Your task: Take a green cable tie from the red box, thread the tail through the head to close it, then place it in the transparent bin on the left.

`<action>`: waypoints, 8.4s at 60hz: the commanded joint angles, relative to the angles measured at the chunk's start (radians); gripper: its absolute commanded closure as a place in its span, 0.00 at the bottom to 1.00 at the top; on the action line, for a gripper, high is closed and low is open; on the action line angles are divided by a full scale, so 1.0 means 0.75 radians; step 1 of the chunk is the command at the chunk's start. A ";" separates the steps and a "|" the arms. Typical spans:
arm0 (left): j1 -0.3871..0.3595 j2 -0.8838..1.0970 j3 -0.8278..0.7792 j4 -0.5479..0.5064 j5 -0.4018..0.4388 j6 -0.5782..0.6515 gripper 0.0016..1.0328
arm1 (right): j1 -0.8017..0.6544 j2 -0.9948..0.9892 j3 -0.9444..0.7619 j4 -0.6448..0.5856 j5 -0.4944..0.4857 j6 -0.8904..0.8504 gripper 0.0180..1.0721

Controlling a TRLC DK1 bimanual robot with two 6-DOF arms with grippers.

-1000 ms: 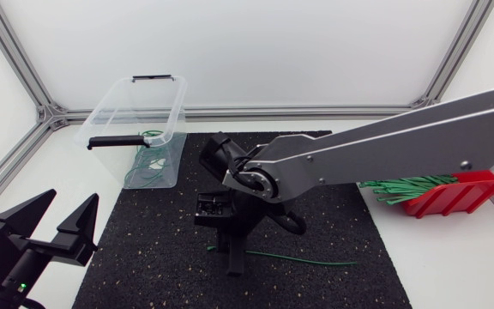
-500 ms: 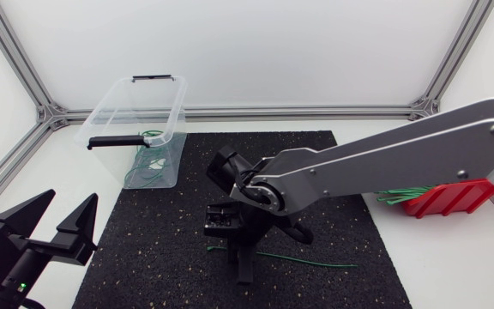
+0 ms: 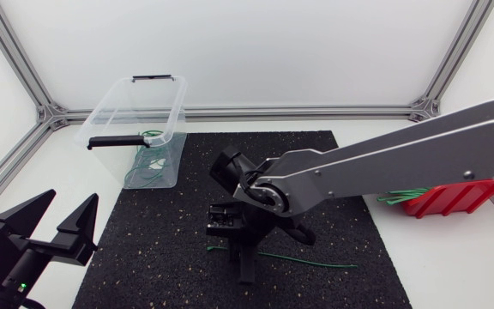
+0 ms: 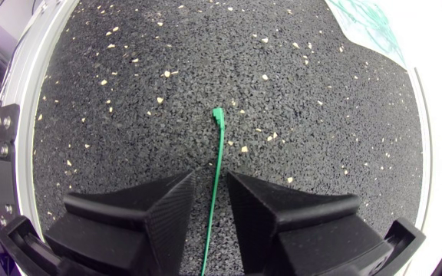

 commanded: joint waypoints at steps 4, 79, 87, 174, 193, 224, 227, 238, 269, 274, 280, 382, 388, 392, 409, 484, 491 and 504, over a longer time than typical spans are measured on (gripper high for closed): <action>-0.008 0.005 -0.048 -0.044 0.003 -0.017 0.04 | -0.031 -0.022 -0.047 -0.010 0.030 -0.041 0.71; -0.012 -0.003 -0.048 -0.044 0.001 -0.007 0.04 | -0.014 -0.235 -0.082 -0.018 0.077 0.017 0.94; -0.010 -0.005 -0.048 -0.044 -0.014 -0.007 0.04 | -0.022 -0.286 -0.075 -0.048 0.049 0.035 0.94; -0.010 -0.001 -0.048 -0.048 -0.014 -0.003 0.04 | 0.278 -0.229 -0.278 0.220 0.542 0.158 0.39; -0.010 -0.001 -0.046 -0.048 -0.014 -0.003 0.04 | 0.057 -0.204 -0.178 0.238 0.423 0.152 0.39; -0.004 -0.001 -0.046 -0.048 -0.014 -0.003 0.04 | 0.174 -0.106 -0.241 0.275 0.415 0.211 0.39; -0.006 -0.001 -0.046 -0.048 -0.014 -0.003 0.04 | 0.192 -0.108 -0.251 0.275 0.415 0.221 0.39; -0.004 0.001 -0.046 -0.048 -0.014 -0.003 0.04 | 0.239 -0.141 -0.272 0.252 0.415 0.252 0.39; -0.002 0.003 -0.046 -0.050 -0.014 -0.001 0.04 | 0.045 -0.204 -0.118 -0.010 -0.003 0.102 0.39; 0.000 0.001 -0.046 -0.050 -0.014 -0.001 0.04 | 0.035 -0.174 -0.106 -0.040 -0.050 0.076 0.39; 0.000 0.001 -0.046 -0.050 -0.014 -0.001 0.04 | 0.057 -0.166 -0.118 -0.040 -0.056 0.078 0.39; -0.028 0.023 -0.046 -0.050 -0.014 0.024 0.04 | 0.115 -0.223 -0.125 -0.026 -0.045 0.119 0.94; -0.028 0.025 -0.046 -0.050 -0.014 0.030 0.04 | 0.090 -0.221 -0.092 -0.055 -0.111 0.119 0.94; -0.030 0.021 -0.048 -0.048 -0.014 0.059 0.04 | 0.053 -0.221 -0.061 -0.089 -0.180 0.121 0.94; -0.020 0.269 0.122 -0.151 0.095 0.073 0.05 | -0.112 -0.243 0.068 -0.241 -0.467 0.121 0.94; 0.064 1.058 0.584 0.042 1.087 0.568 0.11 | -0.364 -0.243 0.393 -0.466 -0.921 0.125 0.94; 0.043 1.109 0.606 0.083 1.193 0.548 0.11 | -0.362 -0.247 0.397 -0.459 -0.947 0.127 0.94; -0.022 1.236 0.670 0.111 1.277 0.543 0.11 | -0.348 -0.260 0.417 -0.455 -1.019 0.133 0.94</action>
